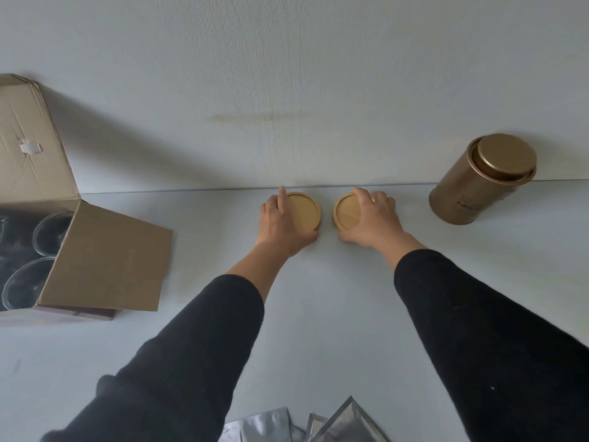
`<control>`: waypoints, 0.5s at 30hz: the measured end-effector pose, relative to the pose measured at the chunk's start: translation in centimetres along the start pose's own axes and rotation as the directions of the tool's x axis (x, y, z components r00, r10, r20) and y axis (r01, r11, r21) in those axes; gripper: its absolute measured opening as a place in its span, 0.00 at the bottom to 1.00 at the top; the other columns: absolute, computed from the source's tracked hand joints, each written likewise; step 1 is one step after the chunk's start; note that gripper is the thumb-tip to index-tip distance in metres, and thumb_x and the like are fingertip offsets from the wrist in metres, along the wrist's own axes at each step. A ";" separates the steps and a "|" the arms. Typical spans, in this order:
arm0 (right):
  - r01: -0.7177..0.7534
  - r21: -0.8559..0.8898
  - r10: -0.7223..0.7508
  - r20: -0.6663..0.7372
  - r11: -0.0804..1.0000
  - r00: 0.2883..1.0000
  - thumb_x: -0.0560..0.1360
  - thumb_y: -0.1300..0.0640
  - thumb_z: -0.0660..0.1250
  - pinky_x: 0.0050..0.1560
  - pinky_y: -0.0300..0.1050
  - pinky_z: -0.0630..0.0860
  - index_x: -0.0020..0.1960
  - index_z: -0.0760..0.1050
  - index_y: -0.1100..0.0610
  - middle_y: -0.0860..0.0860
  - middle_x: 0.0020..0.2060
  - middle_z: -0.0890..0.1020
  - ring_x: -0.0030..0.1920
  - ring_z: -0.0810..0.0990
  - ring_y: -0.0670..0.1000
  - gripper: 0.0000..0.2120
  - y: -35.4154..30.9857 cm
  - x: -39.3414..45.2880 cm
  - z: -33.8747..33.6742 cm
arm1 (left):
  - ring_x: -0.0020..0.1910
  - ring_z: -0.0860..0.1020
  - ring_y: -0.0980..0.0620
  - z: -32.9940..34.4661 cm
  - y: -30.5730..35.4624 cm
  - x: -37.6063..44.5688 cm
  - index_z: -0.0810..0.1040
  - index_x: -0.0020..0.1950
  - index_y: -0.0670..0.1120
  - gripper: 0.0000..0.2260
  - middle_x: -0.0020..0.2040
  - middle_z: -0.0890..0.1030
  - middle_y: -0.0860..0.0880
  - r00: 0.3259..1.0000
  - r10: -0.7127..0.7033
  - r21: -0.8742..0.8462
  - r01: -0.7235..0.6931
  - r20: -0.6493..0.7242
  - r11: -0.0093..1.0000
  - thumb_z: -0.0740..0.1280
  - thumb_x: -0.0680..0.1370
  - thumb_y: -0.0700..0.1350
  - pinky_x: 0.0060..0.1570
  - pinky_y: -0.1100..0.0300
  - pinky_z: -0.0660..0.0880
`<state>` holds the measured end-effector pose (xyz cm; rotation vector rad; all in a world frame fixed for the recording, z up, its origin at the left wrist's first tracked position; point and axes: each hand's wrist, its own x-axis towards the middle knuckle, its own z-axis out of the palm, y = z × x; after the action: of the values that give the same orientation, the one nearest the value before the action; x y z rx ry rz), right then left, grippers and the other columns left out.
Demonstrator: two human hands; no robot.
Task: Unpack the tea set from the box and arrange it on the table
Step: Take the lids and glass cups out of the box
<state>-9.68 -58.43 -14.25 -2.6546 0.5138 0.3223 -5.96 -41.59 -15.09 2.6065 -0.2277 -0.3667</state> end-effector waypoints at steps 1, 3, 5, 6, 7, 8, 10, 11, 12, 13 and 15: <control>-0.004 0.000 0.004 -0.005 1.000 1.000 0.65 0.47 0.74 0.62 0.50 0.67 0.75 0.52 0.50 0.58 0.69 0.60 0.68 0.59 0.59 0.46 0.0 0.0 0.1 | 0.73 0.56 0.46 0.0 0.0 0.0 0.44 0.78 0.43 0.50 0.74 0.58 0.44 1.000 0.003 0.003 -0.003 -0.002 1.000 0.74 0.69 0.55 0.71 0.56 0.57; -0.007 -0.005 0.007 -0.008 1.000 1.000 0.65 0.46 0.74 0.62 0.50 0.66 0.75 0.51 0.50 0.58 0.69 0.59 0.68 0.58 0.59 0.47 -0.1 -0.2 0.1 | 0.73 0.55 0.46 -0.1 -0.1 -0.2 0.43 0.78 0.43 0.51 0.74 0.58 0.44 1.000 0.008 0.002 -0.008 0.002 1.000 0.74 0.68 0.56 0.71 0.56 0.56; -0.011 -0.034 0.011 -0.008 0.999 1.000 0.64 0.45 0.75 0.64 0.52 0.65 0.75 0.49 0.48 0.58 0.70 0.58 0.70 0.57 0.59 0.49 -0.3 -0.5 -0.1 | 0.74 0.53 0.45 -0.4 -0.4 -0.4 0.41 0.78 0.44 0.54 0.75 0.56 0.44 1.000 0.011 0.001 -0.011 0.022 1.000 0.75 0.67 0.57 0.73 0.54 0.55; -0.018 -0.053 0.018 -0.007 0.998 1.000 0.63 0.44 0.75 0.65 0.53 0.63 0.75 0.48 0.47 0.58 0.71 0.57 0.71 0.56 0.60 0.50 -0.4 -0.8 -0.2 | 0.75 0.52 0.45 -0.7 -0.5 -0.6 0.41 0.78 0.44 0.55 0.75 0.55 0.44 0.999 0.008 0.004 -0.008 0.036 1.000 0.76 0.66 0.58 0.73 0.53 0.55; -0.027 -0.065 0.026 -0.013 0.998 1.000 0.63 0.43 0.75 0.66 0.54 0.61 0.75 0.47 0.47 0.58 0.72 0.55 0.72 0.54 0.60 0.50 -0.6 -1.1 -0.3 | 0.75 0.51 0.46 -1.0 -0.7 -0.8 0.40 0.78 0.45 0.56 0.75 0.53 0.44 0.999 0.002 0.007 -0.002 0.044 1.000 0.76 0.66 0.58 0.73 0.52 0.55; -0.034 -0.071 0.032 -0.024 0.997 0.999 0.64 0.43 0.74 0.67 0.55 0.60 0.75 0.47 0.46 0.58 0.72 0.54 0.73 0.52 0.60 0.50 -0.8 -1.4 -0.5 | 0.76 0.50 0.46 -1.3 -0.9 -1.1 0.40 0.78 0.46 0.56 0.76 0.52 0.44 0.999 0.000 0.013 0.000 0.046 1.000 0.76 0.66 0.58 0.74 0.52 0.55; -0.036 -0.078 0.032 -0.053 0.996 0.998 0.65 0.43 0.74 0.68 0.56 0.59 0.75 0.47 0.46 0.58 0.73 0.53 0.73 0.51 0.59 0.49 -1.6 -2.1 -0.9 | 0.76 0.48 0.46 -2.3 -1.2 -1.7 0.39 0.78 0.45 0.56 0.77 0.50 0.44 0.999 0.011 0.026 -0.012 0.045 1.000 0.76 0.66 0.58 0.74 0.51 0.54; -0.031 -0.077 0.026 -0.067 0.997 0.997 0.65 0.43 0.73 0.68 0.56 0.59 0.75 0.48 0.47 0.57 0.73 0.53 0.74 0.51 0.59 0.48 -2.0 -2.4 -1.2 | 0.76 0.47 0.46 -2.8 -1.3 -2.0 0.39 0.78 0.45 0.56 0.77 0.50 0.43 0.999 0.021 0.031 -0.022 0.039 0.999 0.75 0.66 0.58 0.74 0.51 0.53; -0.023 -0.071 0.017 -0.079 0.997 0.997 0.66 0.43 0.73 0.68 0.56 0.59 0.75 0.48 0.47 0.57 0.73 0.53 0.74 0.50 0.59 0.47 -2.6 -2.7 -1.5 | 0.76 0.47 0.45 -3.4 -1.4 -2.2 0.39 0.78 0.44 0.55 0.77 0.49 0.43 0.999 0.028 0.036 -0.030 0.033 0.999 0.75 0.67 0.58 0.74 0.52 0.52; -0.011 -0.061 0.005 -0.091 0.998 0.996 0.66 0.44 0.73 0.68 0.56 0.59 0.75 0.49 0.48 0.57 0.73 0.54 0.74 0.50 0.59 0.46 -3.3 -3.1 -1.8 | 0.76 0.47 0.45 -4.2 -1.5 -2.6 0.39 0.78 0.44 0.54 0.77 0.49 0.43 0.999 0.035 0.042 -0.036 0.027 0.998 0.75 0.68 0.58 0.74 0.52 0.52; 0.022 -0.042 -0.027 -0.121 0.999 0.992 0.68 0.45 0.72 0.68 0.55 0.59 0.75 0.50 0.49 0.57 0.73 0.55 0.74 0.51 0.58 0.44 -5.0 -3.9 -2.5 | 0.77 0.46 0.45 -5.8 -1.9 -3.3 0.38 0.78 0.44 0.53 0.77 0.48 0.43 0.999 0.051 0.061 -0.051 0.009 0.997 0.73 0.70 0.57 0.74 0.53 0.51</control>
<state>-10.82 -54.10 -9.10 -2.7302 0.5174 0.1662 -7.18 -36.60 -10.39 2.6546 -0.3120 -0.3565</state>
